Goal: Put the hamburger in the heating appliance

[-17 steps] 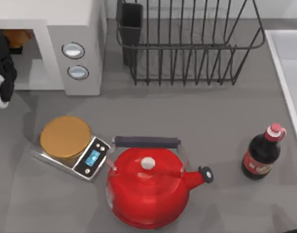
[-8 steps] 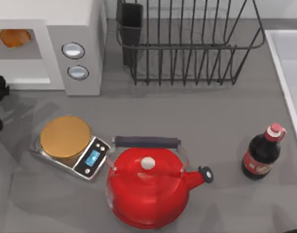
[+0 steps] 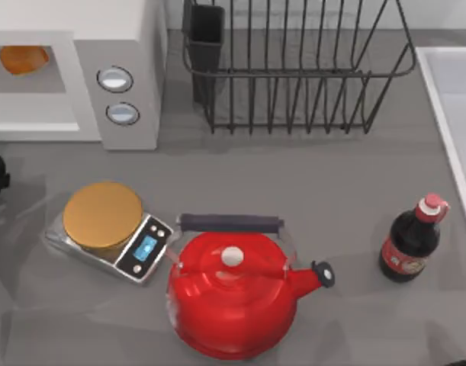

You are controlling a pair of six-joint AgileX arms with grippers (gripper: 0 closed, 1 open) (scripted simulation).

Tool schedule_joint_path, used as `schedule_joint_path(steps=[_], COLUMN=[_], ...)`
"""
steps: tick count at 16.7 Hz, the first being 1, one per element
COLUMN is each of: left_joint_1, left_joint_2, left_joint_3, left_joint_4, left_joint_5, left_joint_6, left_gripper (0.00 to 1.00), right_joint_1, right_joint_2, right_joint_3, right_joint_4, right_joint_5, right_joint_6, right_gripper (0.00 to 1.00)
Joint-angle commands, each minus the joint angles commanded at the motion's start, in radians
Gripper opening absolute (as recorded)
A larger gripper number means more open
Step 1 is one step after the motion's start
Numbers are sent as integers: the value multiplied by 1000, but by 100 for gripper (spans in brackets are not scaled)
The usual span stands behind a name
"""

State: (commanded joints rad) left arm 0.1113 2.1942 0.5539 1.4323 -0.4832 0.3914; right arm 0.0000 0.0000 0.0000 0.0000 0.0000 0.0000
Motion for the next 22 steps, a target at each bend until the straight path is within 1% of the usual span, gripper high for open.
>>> schedule_joint_path(steps=[5, 8, 11, 18, 22], left_joint_1=[-5, -3, -3, -6, -5], left_joint_2=[2, -47, -123, -354, -457], left_joint_3=[3, 12, 12, 20, 30], left_joint_4=[-2, -37, -122, -383, -489], left_joint_5=[-1, -3, -3, -3, -6], left_joint_6=[-1, -2, -2, 1, 1], left_gripper=[100, 100, 100, 100, 100], right_joint_1=[0, 0, 0, 0, 0], right_joint_2=[0, 0, 0, 0, 0], right_joint_3=[0, 0, 0, 0, 0], right_joint_4=[0, 0, 0, 0, 0], right_joint_5=[0, 0, 0, 0, 0], right_joint_6=[0, 0, 0, 0, 0], right_gripper=[100, 100, 100, 100, 100])
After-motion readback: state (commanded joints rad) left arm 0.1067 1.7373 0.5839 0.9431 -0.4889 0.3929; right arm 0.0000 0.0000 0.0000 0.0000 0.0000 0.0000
